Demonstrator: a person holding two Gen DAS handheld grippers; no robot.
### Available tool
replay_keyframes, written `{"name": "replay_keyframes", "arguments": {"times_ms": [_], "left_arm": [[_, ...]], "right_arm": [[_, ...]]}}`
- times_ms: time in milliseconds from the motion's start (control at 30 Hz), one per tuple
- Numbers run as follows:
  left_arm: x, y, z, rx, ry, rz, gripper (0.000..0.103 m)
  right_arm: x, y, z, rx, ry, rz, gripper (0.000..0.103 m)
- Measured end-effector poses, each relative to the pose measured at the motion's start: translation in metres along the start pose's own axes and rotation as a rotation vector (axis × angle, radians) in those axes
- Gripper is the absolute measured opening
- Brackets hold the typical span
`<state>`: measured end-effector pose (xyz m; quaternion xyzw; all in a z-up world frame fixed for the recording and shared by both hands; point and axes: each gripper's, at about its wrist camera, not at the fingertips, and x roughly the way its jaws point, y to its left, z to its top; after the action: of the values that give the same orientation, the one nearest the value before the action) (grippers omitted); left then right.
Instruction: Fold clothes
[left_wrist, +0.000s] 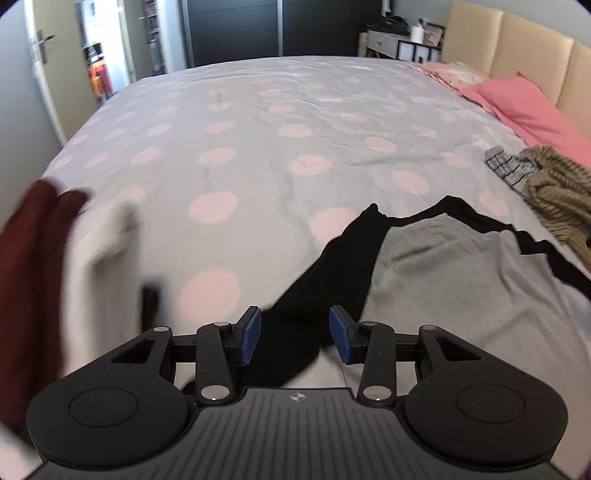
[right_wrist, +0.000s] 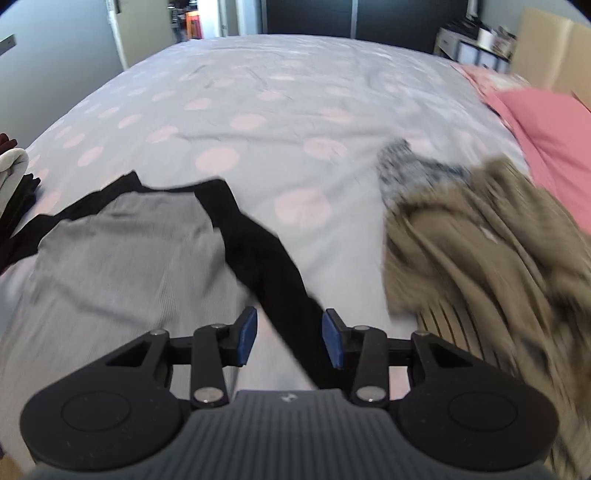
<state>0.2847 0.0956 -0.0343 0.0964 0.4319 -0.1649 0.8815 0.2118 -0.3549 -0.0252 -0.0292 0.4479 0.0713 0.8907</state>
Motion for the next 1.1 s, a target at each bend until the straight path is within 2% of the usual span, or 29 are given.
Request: {"name": "replay_keyframes", "arguments": {"times_ms": [100,233,400,467,500,567,600,633,667,733,867,933,1000,1067,1100], "left_arm": [[0.042,-0.002,0.014,0.02,0.016,-0.013,0.039],[0.087,0.006,0.025,-0.025,0.034,-0.053,0.039],[0.125,0.01,0.022,-0.037,0.065,-0.126,0.039],[0.131,0.008,0.019,-0.016,0.047,-0.138,0.039],[0.132,0.008,0.02,-0.012,0.038,-0.147,0.035],[0.132,0.008,0.021,-0.012,0.022,-0.177,0.011],[0.132,0.007,0.022,-0.008,0.018,-0.19,0.001],[0.132,0.005,0.024,0.003,0.008,-0.184,0.001],[0.13,0.004,0.026,0.012,-0.01,-0.176,0.001],[0.128,0.006,0.033,0.006,-0.053,-0.153,0.001],[0.13,0.021,0.052,-0.076,-0.098,-0.091,0.0],[0.137,0.017,0.055,-0.082,-0.085,-0.074,0.001],[0.152,0.01,0.056,-0.07,-0.022,-0.056,0.001],[0.158,0.004,0.055,-0.061,-0.009,-0.033,0.001],[0.156,0.004,0.055,-0.064,-0.019,-0.027,0.006]], "right_arm": [[0.038,0.004,0.029,-0.033,-0.024,0.016,0.043],[0.09,0.007,0.061,0.001,-0.043,0.076,0.043],[0.144,0.013,0.081,0.03,-0.03,0.132,0.043],[0.158,0.016,0.084,0.039,-0.023,0.147,0.043],[0.164,0.017,0.084,0.046,-0.02,0.163,0.043],[0.172,0.023,0.082,0.038,0.006,0.218,0.035],[0.176,0.027,0.08,0.015,0.02,0.236,0.014],[0.177,0.034,0.079,-0.033,0.024,0.222,0.005],[0.175,0.038,0.079,-0.061,0.009,0.194,0.005],[0.169,0.034,0.086,-0.03,-0.047,0.146,0.004],[0.155,0.023,0.107,0.032,-0.163,0.085,0.004],[0.163,0.031,0.107,0.007,-0.135,0.076,0.004],[0.173,0.038,0.105,-0.02,-0.093,0.064,0.007],[0.181,0.038,0.099,-0.011,-0.043,0.052,0.014],[0.178,0.033,0.097,-0.001,-0.041,0.049,0.03]]}}
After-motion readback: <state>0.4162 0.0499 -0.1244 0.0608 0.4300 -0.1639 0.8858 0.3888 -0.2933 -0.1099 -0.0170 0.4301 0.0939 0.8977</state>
